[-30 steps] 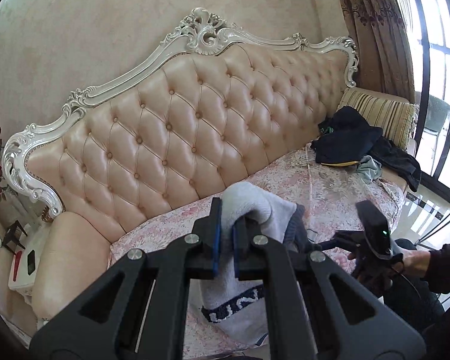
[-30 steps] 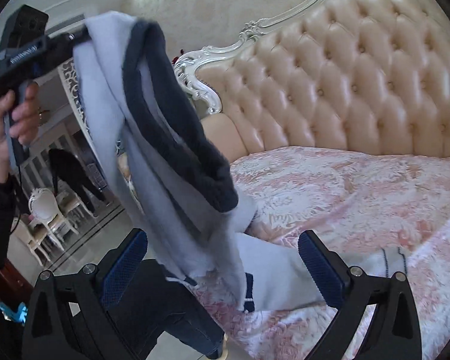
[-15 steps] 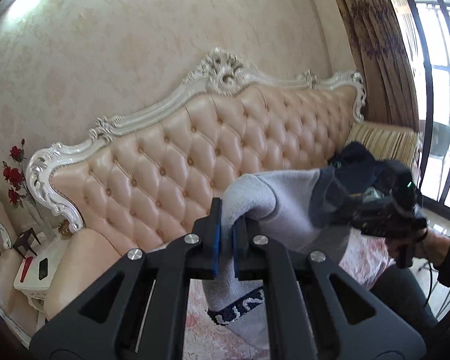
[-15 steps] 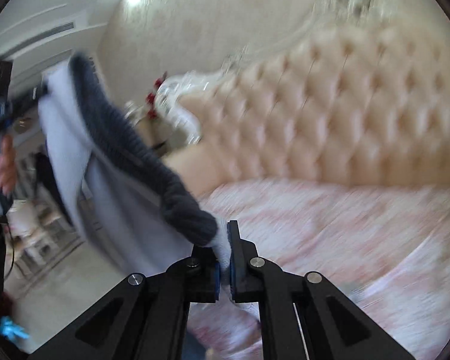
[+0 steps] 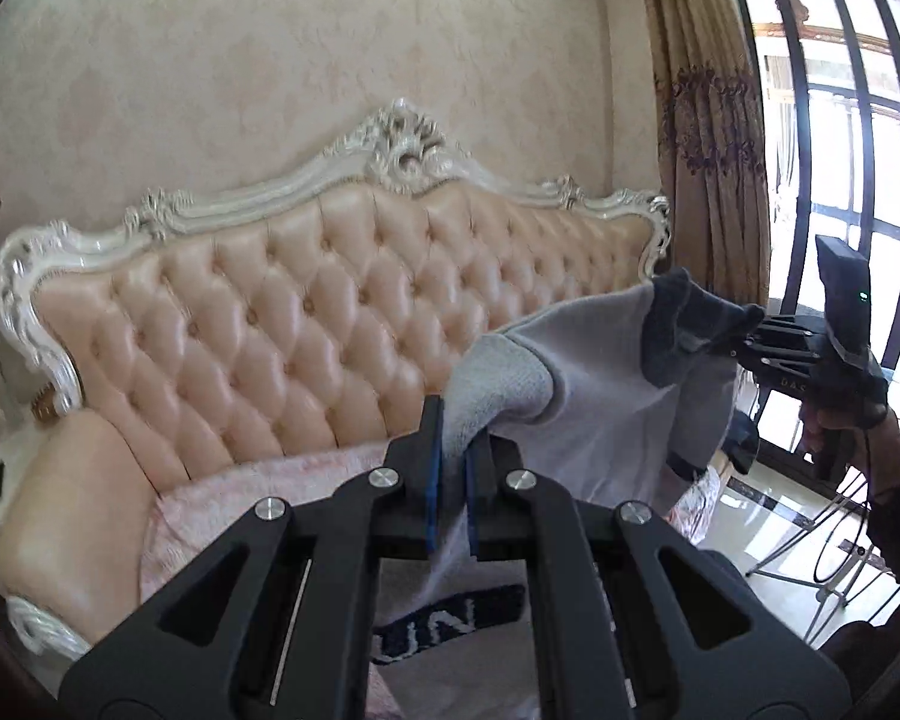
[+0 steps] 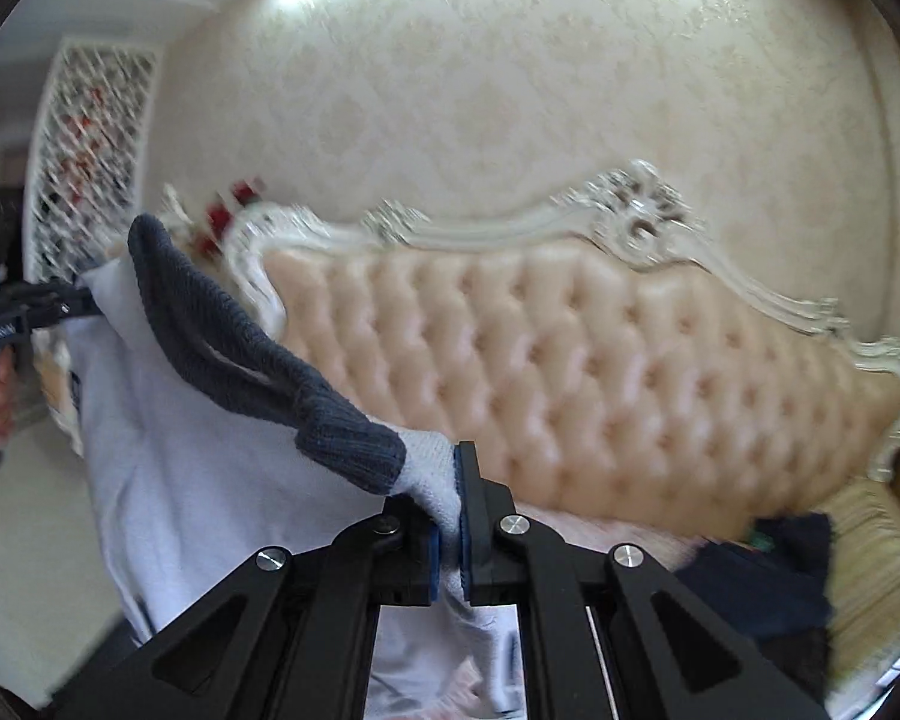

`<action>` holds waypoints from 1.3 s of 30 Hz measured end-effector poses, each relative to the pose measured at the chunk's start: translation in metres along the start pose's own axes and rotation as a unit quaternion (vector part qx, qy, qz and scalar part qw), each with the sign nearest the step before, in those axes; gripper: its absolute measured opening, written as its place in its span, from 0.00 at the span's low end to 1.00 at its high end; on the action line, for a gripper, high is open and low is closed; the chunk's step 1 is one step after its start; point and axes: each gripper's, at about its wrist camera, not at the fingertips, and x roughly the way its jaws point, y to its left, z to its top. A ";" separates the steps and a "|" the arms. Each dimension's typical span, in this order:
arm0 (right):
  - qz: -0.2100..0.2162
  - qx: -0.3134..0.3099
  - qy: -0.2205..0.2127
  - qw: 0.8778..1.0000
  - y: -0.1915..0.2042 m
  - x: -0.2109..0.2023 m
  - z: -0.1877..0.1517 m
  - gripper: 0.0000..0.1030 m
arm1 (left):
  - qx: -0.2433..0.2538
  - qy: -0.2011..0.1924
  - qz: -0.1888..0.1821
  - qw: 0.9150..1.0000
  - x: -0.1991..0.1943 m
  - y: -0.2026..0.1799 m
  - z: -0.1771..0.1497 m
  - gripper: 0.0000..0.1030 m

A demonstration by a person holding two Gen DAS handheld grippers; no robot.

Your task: Fold clothes

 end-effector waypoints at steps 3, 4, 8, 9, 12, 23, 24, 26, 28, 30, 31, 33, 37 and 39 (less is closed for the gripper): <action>-0.004 0.020 0.032 0.999 0.000 0.034 -0.027 0.04 | -0.026 0.036 0.000 0.999 0.047 0.013 -0.026 0.07; -0.009 0.027 0.043 0.999 -0.003 0.050 -0.036 0.04 | -0.035 0.049 -0.001 0.998 0.063 0.018 -0.034 0.07; -0.024 0.051 0.074 0.996 -0.017 0.117 -0.066 0.04 | -0.039 0.088 0.001 0.995 0.116 0.032 -0.057 0.07; -0.024 0.055 0.081 0.995 -0.021 0.130 -0.069 0.04 | -0.043 0.095 0.001 0.995 0.131 0.038 -0.058 0.07; -0.025 0.055 0.102 0.993 -0.034 0.185 -0.070 0.04 | -0.050 0.116 0.006 0.992 0.180 0.063 -0.061 0.07; 0.006 0.057 0.225 0.973 -0.081 0.433 -0.092 0.04 | -0.146 0.212 0.011 0.966 0.374 0.179 -0.118 0.07; 0.009 0.059 0.236 0.970 -0.083 0.452 -0.098 0.04 | -0.153 0.220 0.011 0.963 0.389 0.188 -0.125 0.07; 0.014 0.062 0.256 0.965 -0.086 0.487 -0.109 0.04 | -0.171 0.234 0.012 0.957 0.414 0.204 -0.139 0.07; 0.023 0.067 0.280 0.957 -0.086 0.523 -0.123 0.04 | -0.193 0.249 0.013 0.949 0.438 0.222 -0.155 0.07; 0.030 0.067 0.304 0.950 -0.085 0.554 -0.139 0.04 | -0.210 0.260 0.014 0.942 0.456 0.234 -0.170 0.07; 0.033 0.069 0.315 0.946 -0.084 0.567 -0.146 0.04 | -0.216 0.265 0.016 0.939 0.463 0.239 -0.177 0.07; 0.036 0.065 0.334 0.940 -0.081 0.588 -0.161 0.04 | -0.229 0.276 0.019 0.933 0.476 0.247 -0.192 0.07; 0.034 0.065 0.364 0.929 -0.080 0.612 -0.181 0.05 | -0.230 0.297 0.045 0.926 0.495 0.254 -0.212 0.15; 0.022 0.064 0.360 0.931 -0.088 0.606 -0.178 0.28 | -0.226 0.300 0.080 0.923 0.493 0.256 -0.213 0.60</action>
